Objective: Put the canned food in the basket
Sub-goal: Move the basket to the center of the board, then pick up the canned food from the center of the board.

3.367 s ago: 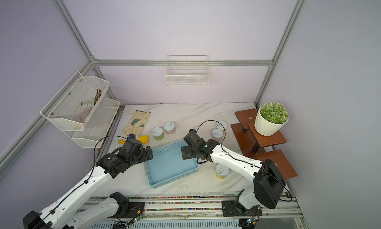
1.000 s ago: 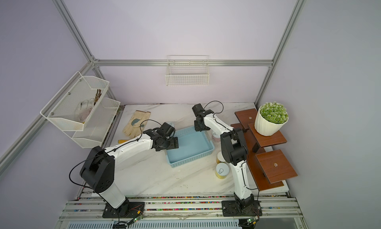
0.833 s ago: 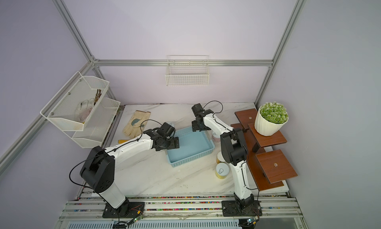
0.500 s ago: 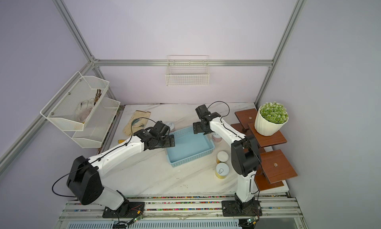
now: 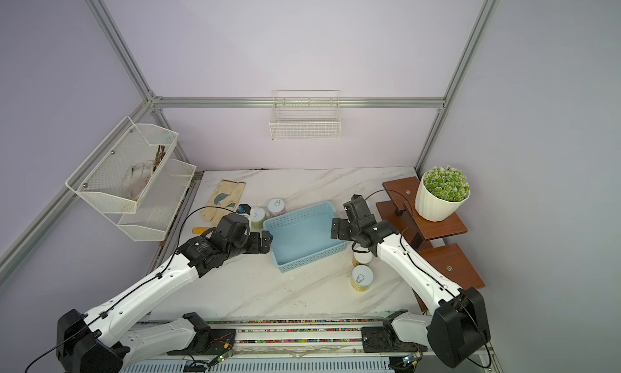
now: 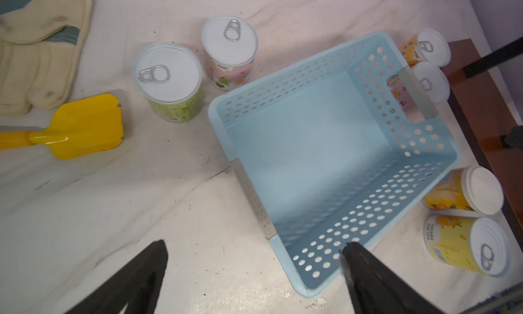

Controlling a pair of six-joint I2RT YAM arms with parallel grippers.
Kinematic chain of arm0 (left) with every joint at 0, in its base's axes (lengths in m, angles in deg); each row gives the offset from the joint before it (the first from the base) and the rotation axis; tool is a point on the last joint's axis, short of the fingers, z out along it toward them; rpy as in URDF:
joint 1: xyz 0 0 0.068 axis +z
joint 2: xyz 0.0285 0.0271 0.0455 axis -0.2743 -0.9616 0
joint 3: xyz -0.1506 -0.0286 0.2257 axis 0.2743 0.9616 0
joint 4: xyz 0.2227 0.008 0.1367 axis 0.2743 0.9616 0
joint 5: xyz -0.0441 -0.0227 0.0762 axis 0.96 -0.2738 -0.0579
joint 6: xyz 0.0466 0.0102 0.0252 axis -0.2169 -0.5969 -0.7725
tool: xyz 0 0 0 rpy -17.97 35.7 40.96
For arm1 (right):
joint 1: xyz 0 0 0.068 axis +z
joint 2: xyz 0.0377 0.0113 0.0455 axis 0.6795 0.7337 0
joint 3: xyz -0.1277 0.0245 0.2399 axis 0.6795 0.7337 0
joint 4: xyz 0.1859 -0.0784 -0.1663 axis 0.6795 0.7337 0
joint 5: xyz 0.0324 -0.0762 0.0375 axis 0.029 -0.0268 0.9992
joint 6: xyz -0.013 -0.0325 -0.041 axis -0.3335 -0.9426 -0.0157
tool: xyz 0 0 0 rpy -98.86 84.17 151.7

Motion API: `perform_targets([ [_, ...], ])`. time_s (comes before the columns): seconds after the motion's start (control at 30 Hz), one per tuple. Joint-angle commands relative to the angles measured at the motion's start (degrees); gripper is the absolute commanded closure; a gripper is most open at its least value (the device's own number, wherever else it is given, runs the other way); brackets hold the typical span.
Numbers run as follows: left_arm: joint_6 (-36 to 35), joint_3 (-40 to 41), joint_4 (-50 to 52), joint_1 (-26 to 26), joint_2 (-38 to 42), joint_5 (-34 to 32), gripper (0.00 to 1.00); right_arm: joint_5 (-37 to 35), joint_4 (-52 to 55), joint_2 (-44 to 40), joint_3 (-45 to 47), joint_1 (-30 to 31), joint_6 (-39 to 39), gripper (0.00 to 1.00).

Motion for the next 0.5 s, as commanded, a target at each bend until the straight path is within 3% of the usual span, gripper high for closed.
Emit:
perform_targets([
  [0.0,-4.37,1.82,-10.19,-0.36,2.71,10.21,0.0,-2.69,4.02,-4.45,2.32,1.01,5.82,0.01],
  [0.2,-5.1,2.68,-16.86,-3.99,0.67,12.64,0.0,-9.4,17.73,-9.19,5.69,6.05,15.02,0.01],
  [0.47,-7.05,1.34,-24.3,-11.06,-5.83,15.67,0.0,-8.62,27.72,-10.34,8.49,6.03,18.26,0.01],
])
